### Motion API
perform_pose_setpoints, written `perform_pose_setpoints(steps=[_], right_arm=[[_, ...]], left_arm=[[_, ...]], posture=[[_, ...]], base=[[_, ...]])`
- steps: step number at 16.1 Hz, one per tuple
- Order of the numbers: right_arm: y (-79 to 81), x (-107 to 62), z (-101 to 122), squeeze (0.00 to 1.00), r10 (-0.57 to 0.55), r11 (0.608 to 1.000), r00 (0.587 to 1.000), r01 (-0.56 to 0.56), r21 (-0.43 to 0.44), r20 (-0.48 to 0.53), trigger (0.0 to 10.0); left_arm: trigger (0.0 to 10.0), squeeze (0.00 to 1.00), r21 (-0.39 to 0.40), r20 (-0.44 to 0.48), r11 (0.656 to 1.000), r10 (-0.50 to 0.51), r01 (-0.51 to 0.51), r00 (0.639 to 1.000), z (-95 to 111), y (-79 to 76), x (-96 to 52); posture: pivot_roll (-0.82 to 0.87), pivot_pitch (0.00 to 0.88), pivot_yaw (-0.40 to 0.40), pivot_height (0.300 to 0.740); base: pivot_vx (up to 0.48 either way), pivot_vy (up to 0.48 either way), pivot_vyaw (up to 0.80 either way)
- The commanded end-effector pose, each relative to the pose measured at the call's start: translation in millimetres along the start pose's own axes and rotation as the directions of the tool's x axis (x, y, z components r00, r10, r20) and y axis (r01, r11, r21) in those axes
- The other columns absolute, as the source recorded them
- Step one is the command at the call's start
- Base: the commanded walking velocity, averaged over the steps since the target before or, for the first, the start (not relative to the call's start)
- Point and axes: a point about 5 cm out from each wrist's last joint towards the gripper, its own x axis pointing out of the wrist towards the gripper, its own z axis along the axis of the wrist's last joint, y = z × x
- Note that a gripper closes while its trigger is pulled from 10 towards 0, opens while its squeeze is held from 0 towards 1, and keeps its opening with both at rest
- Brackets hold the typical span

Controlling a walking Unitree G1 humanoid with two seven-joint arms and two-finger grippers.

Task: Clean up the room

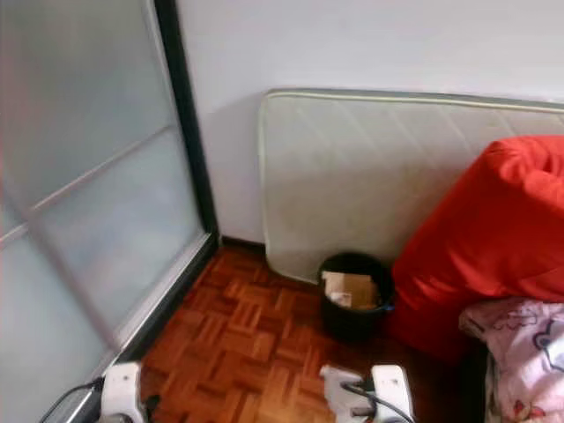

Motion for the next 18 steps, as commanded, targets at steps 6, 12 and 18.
perform_pose_setpoints(steps=[6,12,18], right_arm=[[2.1,1.4,5.2,0.0,0.001,1.0,1.0,-0.001,0.007,0.008,10.0],[2.3,1.5,5.2,0.0,0.005,1.0,1.0,-0.005,0.006,0.005,10.0],[2.3,1.6,5.8,0.0,0.005,1.0,1.0,-0.006,0.009,0.007,10.0]], left_arm=[[10.0,0.0,0.002,-0.006,1.0,0.011,-0.011,1.0,0.7,4.8,-0.2],[10.0,0.0,0.002,-0.007,1.0,0.008,-0.008,1.0,0.8,4.7,-0.1],[10.0,0.0,0.002,-0.005,1.0,0.007,-0.007,1.0,1.4,4.4,0.1]], posture=[[-0.05,0.0,-0.003,0.725],[-0.05,0.0,-0.002,0.725],[-0.05,0.005,-0.001,0.725]], base=[[0.315,0.0,0.0],[0.317,0.0,0.0],[0.318,0.0,0.0]])
